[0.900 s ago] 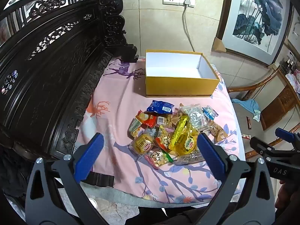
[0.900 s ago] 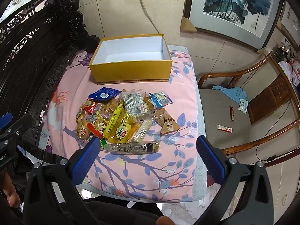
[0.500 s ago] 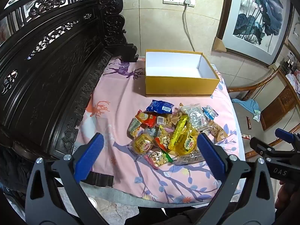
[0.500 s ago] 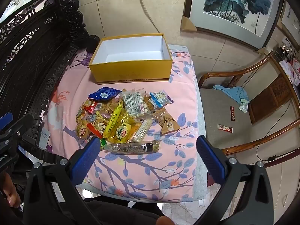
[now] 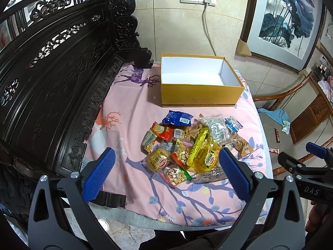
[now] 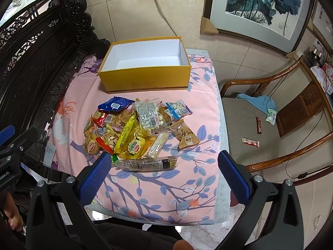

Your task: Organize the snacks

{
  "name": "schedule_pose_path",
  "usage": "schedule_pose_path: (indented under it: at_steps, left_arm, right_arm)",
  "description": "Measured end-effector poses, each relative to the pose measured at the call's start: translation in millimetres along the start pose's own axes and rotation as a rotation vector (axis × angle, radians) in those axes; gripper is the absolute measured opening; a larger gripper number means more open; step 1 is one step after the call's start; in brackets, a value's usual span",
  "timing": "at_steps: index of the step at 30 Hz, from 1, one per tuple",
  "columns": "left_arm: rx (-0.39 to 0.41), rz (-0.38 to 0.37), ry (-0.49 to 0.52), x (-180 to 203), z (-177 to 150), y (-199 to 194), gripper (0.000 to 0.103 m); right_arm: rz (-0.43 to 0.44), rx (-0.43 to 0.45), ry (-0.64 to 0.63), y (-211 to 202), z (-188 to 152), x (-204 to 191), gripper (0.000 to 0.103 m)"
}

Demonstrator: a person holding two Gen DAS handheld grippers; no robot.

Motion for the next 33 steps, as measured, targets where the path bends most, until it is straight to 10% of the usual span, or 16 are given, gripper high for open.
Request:
schedule_pose_path:
  at_steps: [33]
  left_arm:
    - [-0.006, 0.002, -0.001, -1.0, 3.9, 6.5, 0.101]
  right_arm:
    - [0.008, -0.006, 0.002, 9.6, 3.9, -0.9, 0.102]
Point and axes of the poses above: each gripper's, at about its wrist camera, not at the fingertips, and y roughly the way its jaws point, x to its right, z to its top, the point moved 4 cm from there along y, roughly the way its jaws point, and after that the axes turned 11 degrees about z, right-handed, at the moved point
